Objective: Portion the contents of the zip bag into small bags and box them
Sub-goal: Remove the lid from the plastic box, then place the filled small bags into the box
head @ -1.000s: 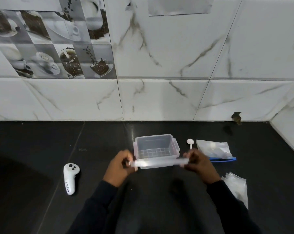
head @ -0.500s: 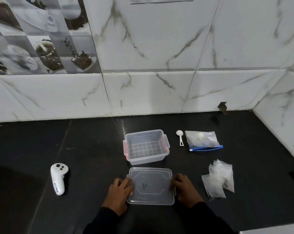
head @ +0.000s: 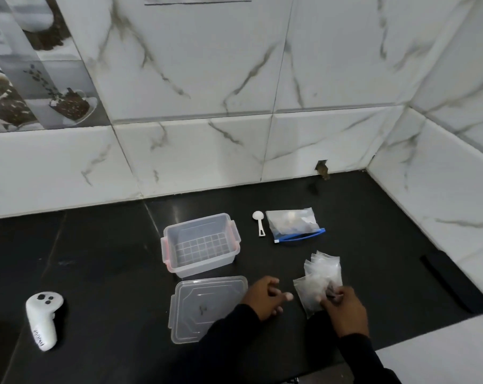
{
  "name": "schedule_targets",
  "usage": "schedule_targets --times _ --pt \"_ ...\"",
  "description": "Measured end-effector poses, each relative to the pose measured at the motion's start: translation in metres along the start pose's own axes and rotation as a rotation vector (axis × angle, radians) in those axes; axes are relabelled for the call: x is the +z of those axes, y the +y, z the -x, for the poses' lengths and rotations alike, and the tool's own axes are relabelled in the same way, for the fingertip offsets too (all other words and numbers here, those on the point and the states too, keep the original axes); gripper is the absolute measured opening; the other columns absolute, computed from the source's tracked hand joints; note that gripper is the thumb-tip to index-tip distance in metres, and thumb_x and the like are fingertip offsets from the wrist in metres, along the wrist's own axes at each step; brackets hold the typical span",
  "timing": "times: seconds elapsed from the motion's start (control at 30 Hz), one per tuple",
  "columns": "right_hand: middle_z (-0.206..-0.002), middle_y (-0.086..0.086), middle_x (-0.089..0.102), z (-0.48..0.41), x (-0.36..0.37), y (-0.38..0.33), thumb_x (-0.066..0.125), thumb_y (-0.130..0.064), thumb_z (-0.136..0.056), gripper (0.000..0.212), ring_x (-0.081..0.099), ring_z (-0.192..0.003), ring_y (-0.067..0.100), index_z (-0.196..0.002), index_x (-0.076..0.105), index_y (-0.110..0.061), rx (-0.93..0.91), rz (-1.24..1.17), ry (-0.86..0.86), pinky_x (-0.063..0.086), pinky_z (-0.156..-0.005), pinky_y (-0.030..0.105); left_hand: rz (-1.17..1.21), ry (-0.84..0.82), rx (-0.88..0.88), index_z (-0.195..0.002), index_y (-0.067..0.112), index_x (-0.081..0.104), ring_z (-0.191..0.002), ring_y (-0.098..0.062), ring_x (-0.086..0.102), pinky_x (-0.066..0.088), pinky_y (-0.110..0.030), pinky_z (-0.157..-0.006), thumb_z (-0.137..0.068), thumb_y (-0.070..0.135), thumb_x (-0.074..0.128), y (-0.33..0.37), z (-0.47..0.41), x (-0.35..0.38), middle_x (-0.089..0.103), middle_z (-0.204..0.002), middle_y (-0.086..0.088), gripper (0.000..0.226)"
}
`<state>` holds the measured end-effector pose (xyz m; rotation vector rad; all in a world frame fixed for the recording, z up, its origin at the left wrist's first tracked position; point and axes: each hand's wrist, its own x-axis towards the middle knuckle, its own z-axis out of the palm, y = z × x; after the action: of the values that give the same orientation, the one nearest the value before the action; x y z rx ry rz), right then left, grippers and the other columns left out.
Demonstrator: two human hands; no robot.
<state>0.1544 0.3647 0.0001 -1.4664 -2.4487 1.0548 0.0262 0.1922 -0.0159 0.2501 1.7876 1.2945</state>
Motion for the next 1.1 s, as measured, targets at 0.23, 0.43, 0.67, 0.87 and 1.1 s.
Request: schedule_targets --times 0.23,0.43,0.67,0.87,1.1 --pt "-0.077 -0.002 0.067 0.014 0.01 0.016 0.076 -0.002 -0.075 0.021 0.062 -0.076 0.019 -0.078 0.061 -0.016 0.04 -0.089 -0.164 0.039 -0.061 0.011 0.083 0.008 -0.026 -0.108 0.012 0.057 -0.039 -0.008 0.058 0.044 -0.02 -0.037 -0.09 0.015 0.07 -0.005 -0.028 0.043 0.064 -0.075 -0.006 0.023" --pt "-0.079 0.002 0.066 0.01 0.005 0.003 0.074 -0.021 -0.084 0.019 0.062 -0.076 0.019 -0.09 0.057 -0.015 0.038 -0.288 0.031 0.042 -0.062 0.023 -0.066 0.019 0.076 -0.086 0.015 0.06 -0.038 -0.007 0.055 0.041 -0.019 -0.038 -0.095 0.017 0.061 -0.008 -0.009 0.033 0.062 -0.066 -0.001 0.009" --pt "-0.083 0.005 0.066 -0.025 0.004 -0.023 0.08 -0.028 -0.078 0.025 0.063 -0.08 0.024 -0.09 0.061 -0.017 0.106 -0.284 -0.02 0.046 -0.076 0.031 -0.146 0.186 0.231 -0.087 0.02 0.06 -0.062 -0.01 0.059 0.05 -0.017 -0.053 -0.097 0.014 0.056 0.01 0.023 0.004 0.066 -0.095 -0.009 0.011" --pt "-0.094 0.007 0.066 -0.032 0.022 -0.03 0.074 -0.022 -0.079 0.012 0.064 -0.081 0.018 -0.07 0.067 -0.024 -0.026 -0.195 0.018 0.052 -0.075 0.035 0.015 0.451 0.375 -0.086 0.008 0.06 -0.061 -0.019 0.062 0.052 -0.022 -0.057 -0.096 0.005 0.055 0.034 0.076 -0.078 0.066 -0.078 -0.012 0.012" --pt "-0.137 0.014 0.04 -0.034 0.035 -0.043 0.083 -0.046 -0.069 0.081 0.041 -0.123 0.041 -0.132 0.038 -0.025 0.129 0.154 0.043 0.041 -0.095 0.056 0.053 0.69 0.405 -0.081 0.006 0.059 -0.054 -0.021 0.062 0.05 -0.023 -0.051 -0.097 0.007 0.056 0.03 0.095 -0.161 0.064 -0.069 -0.016 0.016"
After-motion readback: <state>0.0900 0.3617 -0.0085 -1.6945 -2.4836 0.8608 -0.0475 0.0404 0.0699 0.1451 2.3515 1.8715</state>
